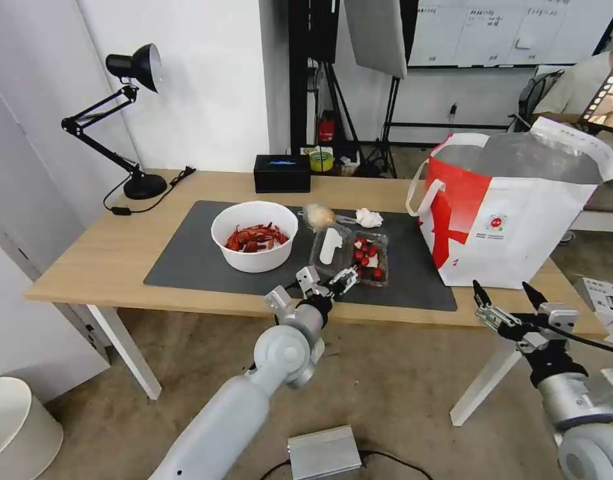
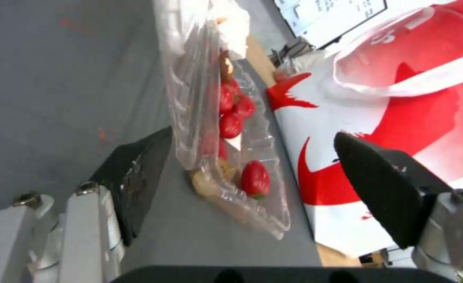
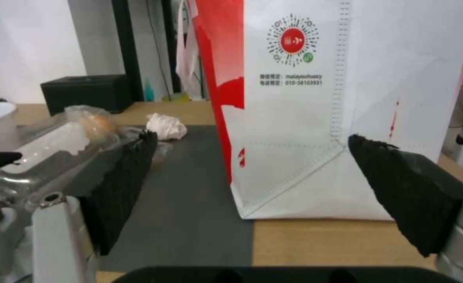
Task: Pick up the trash from the table and place it into the takeout bag.
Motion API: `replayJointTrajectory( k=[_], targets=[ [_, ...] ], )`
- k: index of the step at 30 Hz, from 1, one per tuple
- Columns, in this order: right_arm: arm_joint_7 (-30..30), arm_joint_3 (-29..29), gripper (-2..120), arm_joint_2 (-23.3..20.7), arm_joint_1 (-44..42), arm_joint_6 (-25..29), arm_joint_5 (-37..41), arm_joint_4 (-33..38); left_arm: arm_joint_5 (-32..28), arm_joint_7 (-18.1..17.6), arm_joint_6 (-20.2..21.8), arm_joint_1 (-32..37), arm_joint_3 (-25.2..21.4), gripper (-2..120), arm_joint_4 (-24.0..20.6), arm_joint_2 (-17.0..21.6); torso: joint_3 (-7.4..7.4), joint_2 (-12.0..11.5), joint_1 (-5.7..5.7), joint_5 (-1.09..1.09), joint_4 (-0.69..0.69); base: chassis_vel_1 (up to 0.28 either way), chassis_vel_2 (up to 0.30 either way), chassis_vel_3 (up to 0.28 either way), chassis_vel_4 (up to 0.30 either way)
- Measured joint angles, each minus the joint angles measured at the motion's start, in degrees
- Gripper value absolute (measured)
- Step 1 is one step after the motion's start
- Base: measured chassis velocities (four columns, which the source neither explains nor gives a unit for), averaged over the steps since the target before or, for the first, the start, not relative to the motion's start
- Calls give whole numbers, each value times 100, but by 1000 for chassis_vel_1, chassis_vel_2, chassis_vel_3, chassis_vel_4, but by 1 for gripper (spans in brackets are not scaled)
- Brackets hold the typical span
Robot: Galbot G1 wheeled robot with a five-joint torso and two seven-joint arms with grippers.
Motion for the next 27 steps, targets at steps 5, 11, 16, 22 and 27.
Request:
replayJointTrajectory(
  k=[5,11,16,22,27],
  targets=[
    [-3,-6,90,11,2,7,0,-12,162,179,-119,-20,39,82,63,-6,0,1,-1,0,0,0,0,0,0],
    [-5,-46,90,18,30,11,0,-58,417,433,-237,-36,87,83,56,4,-1,1,-1,0,0,0,0,0,0],
    [2,-82,90,18,64,12,25,-89,551,584,-293,-38,105,83,69,20,-1,2,-2,0,0,0,0,0,0],
    [73,-223,90,17,172,-12,245,-171,738,886,-405,-9,162,83,73,36,-1,2,-2,0,0,0,0,0,0],
    [139,-363,90,26,290,-42,399,-270,821,1083,-498,-38,222,83,107,7,-1,2,-2,0,0,0,0,0,0]
  ],
)
